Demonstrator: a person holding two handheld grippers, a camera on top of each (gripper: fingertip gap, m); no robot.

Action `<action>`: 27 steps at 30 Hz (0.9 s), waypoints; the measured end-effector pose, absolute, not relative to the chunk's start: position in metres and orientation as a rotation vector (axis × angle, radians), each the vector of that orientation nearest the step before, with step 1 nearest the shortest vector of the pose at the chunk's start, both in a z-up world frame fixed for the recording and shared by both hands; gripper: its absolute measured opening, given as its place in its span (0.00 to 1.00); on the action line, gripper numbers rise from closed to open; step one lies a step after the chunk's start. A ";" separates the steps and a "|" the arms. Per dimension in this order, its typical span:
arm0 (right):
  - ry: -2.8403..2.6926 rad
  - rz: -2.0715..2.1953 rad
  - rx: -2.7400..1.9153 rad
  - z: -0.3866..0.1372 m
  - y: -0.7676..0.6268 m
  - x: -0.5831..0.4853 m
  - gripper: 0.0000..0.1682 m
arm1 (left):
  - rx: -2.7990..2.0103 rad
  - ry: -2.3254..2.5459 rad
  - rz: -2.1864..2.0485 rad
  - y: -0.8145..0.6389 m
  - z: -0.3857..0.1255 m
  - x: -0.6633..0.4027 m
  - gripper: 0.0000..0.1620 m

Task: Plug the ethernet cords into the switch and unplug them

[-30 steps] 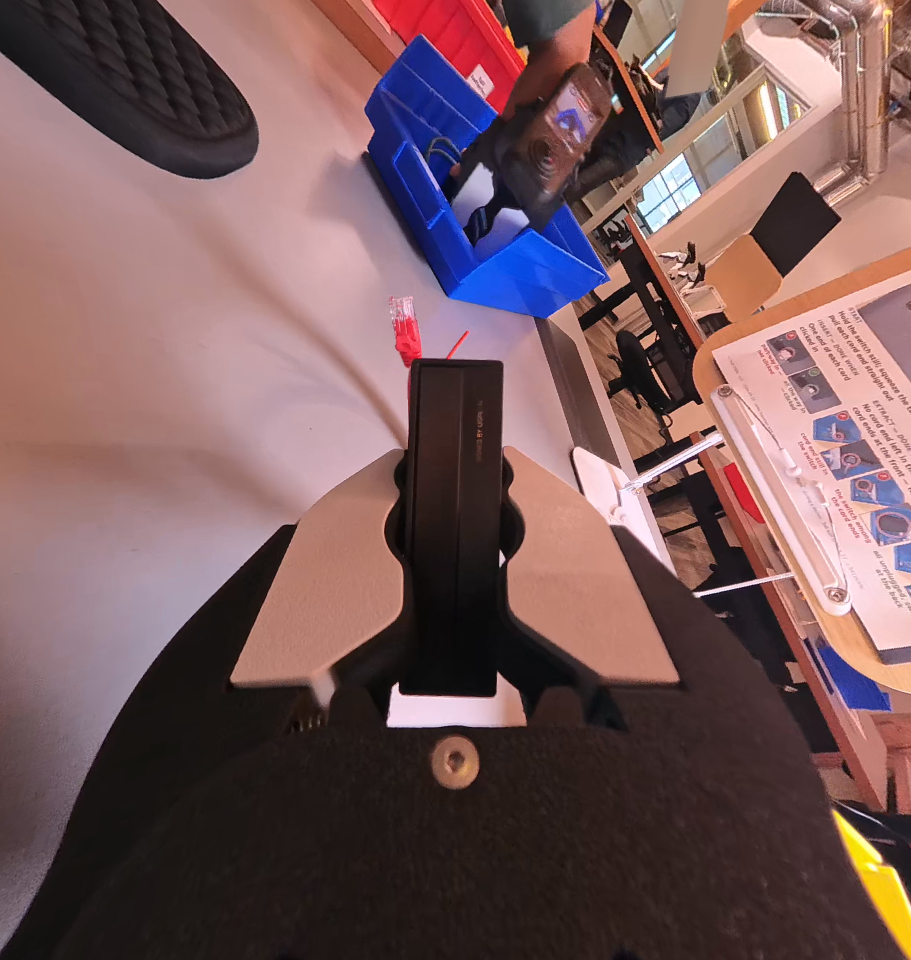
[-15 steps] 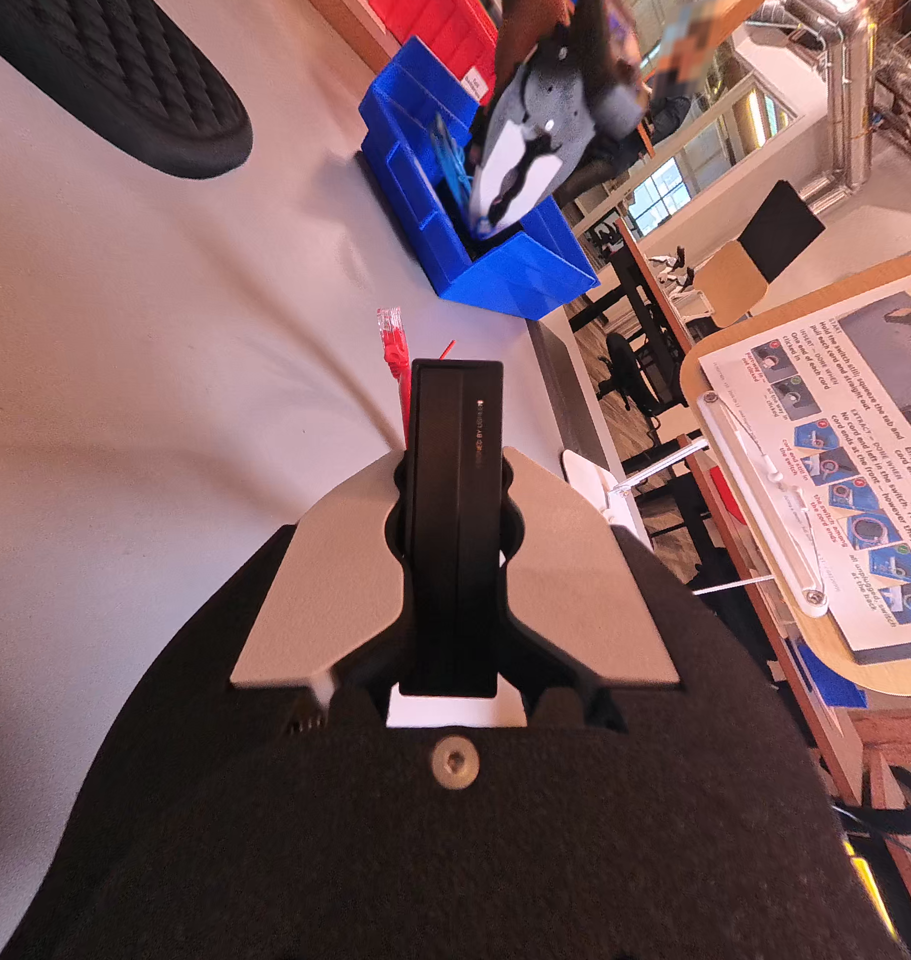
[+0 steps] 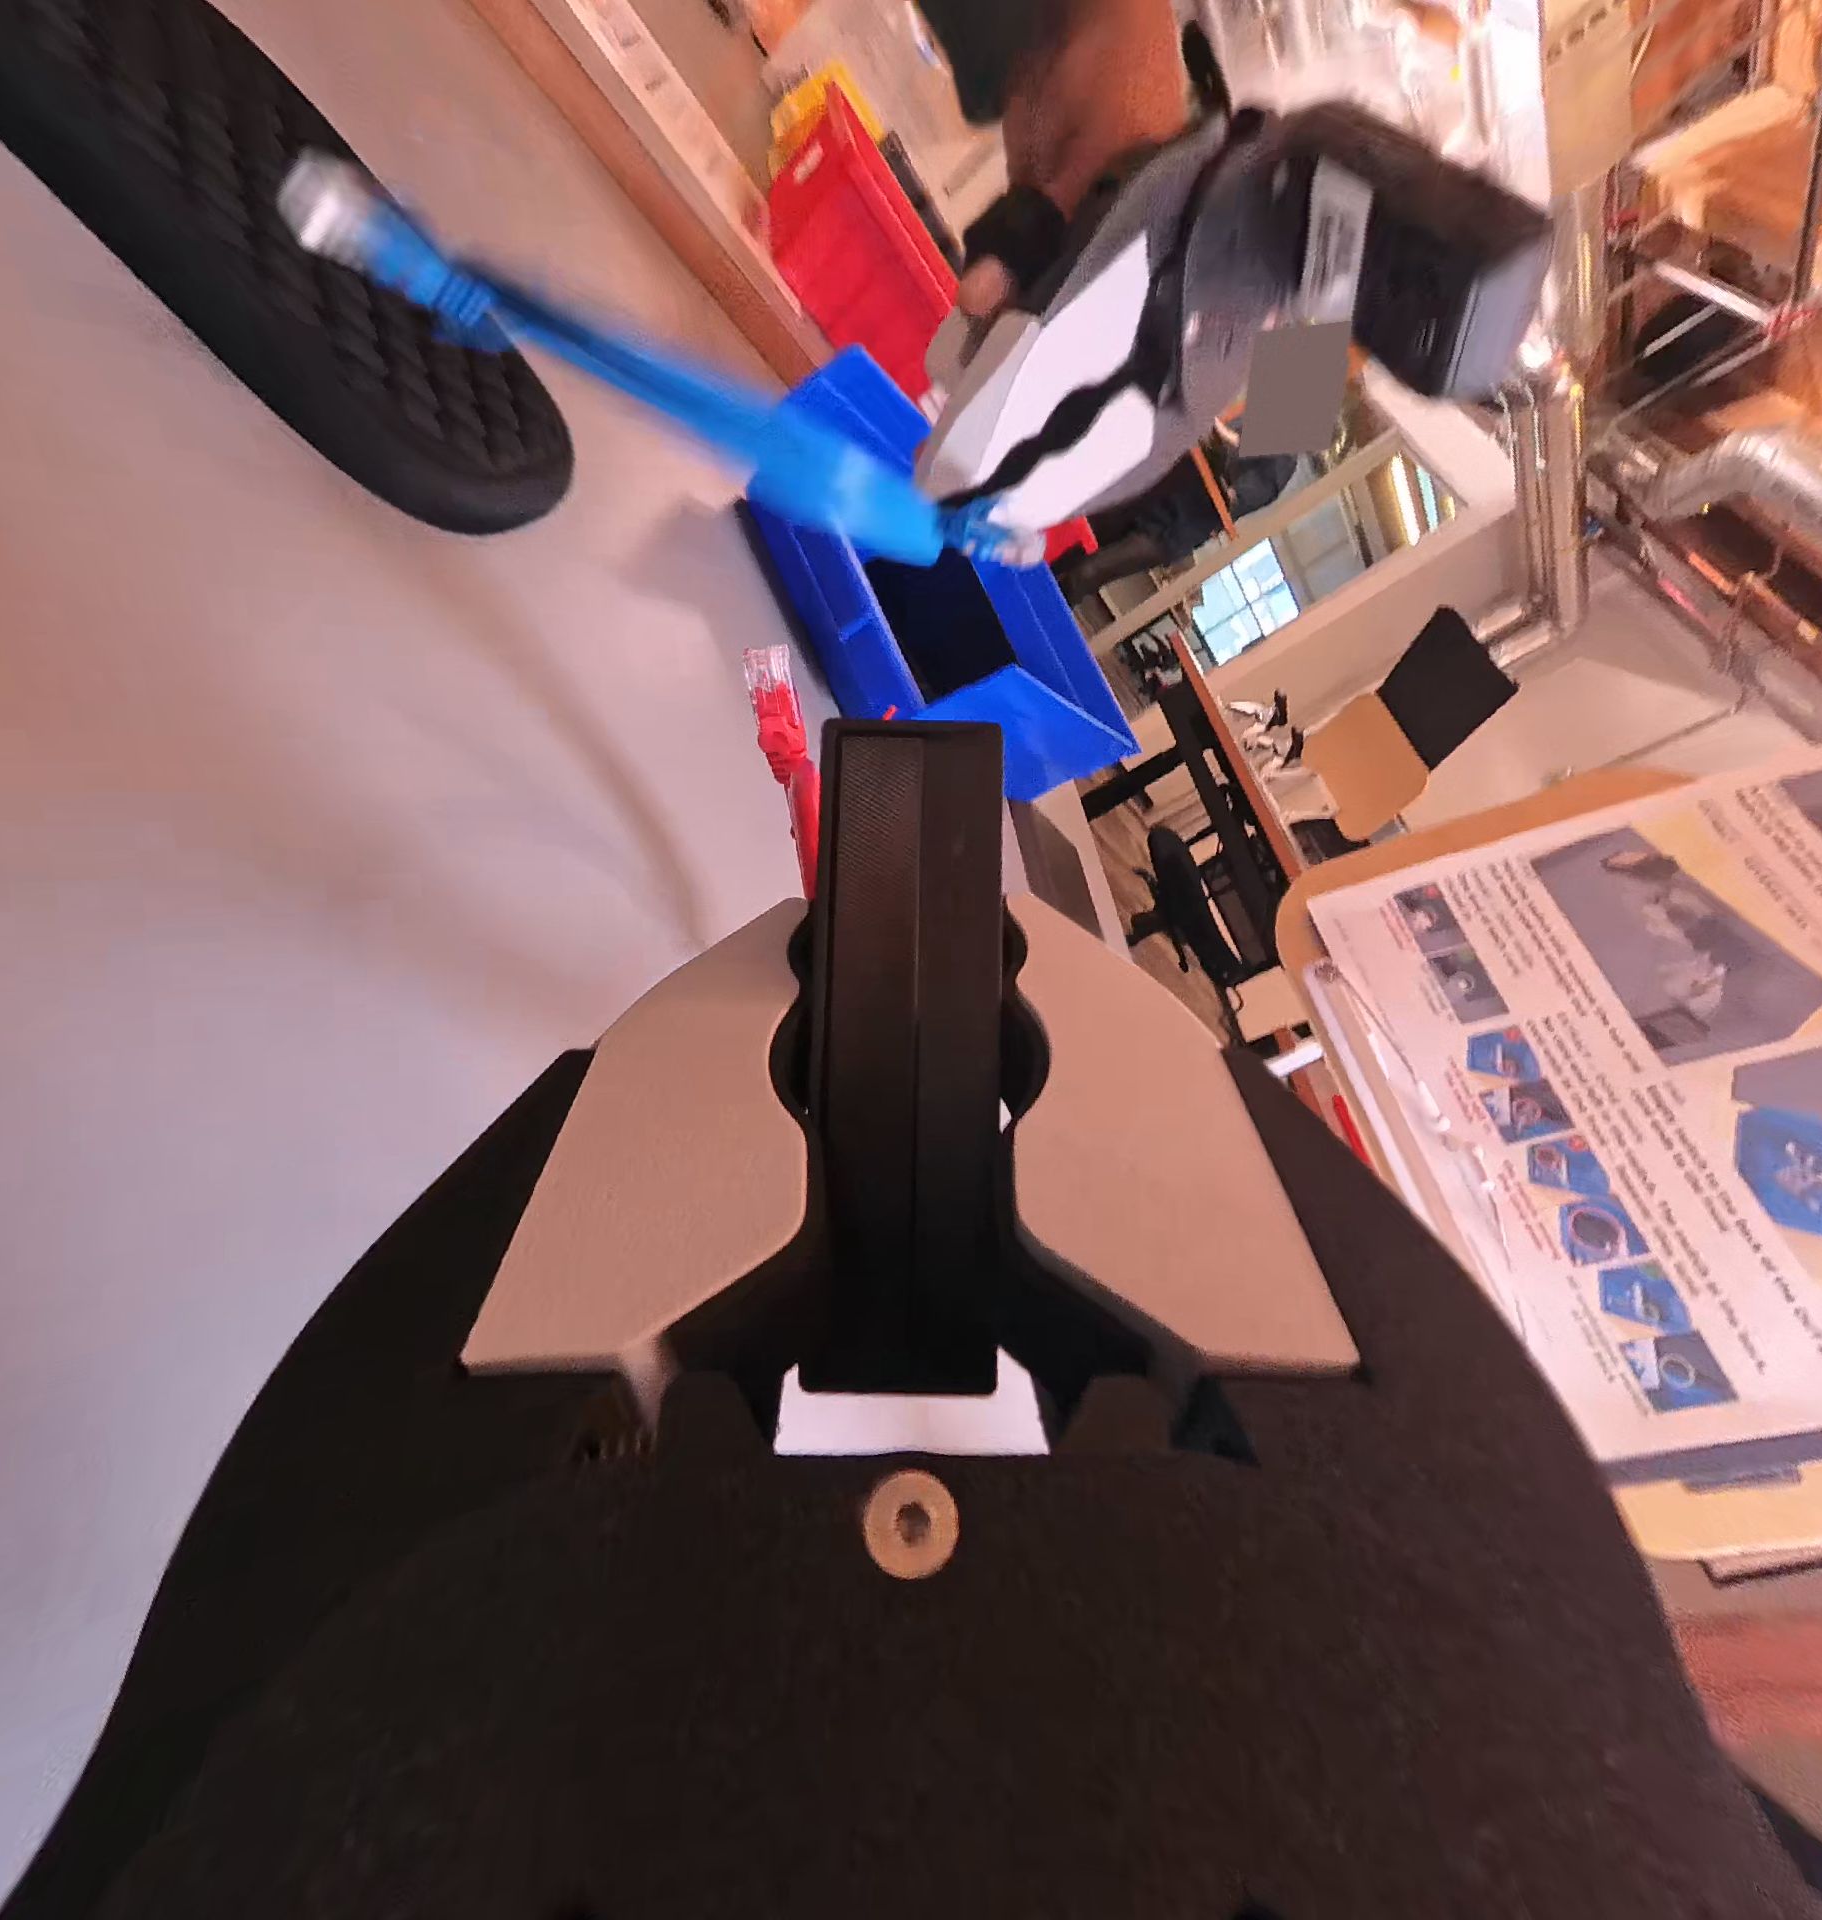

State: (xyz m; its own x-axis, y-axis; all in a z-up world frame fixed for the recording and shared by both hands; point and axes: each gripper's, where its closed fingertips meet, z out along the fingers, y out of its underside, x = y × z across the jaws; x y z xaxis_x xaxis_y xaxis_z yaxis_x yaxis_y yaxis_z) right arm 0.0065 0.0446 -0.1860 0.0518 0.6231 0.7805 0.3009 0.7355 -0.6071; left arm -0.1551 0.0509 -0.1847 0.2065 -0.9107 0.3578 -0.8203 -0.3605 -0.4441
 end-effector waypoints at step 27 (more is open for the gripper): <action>-1.637 0.490 -0.838 -0.219 0.030 -0.004 0.18 | -1.205 1.607 -0.185 0.043 -0.233 0.008 0.17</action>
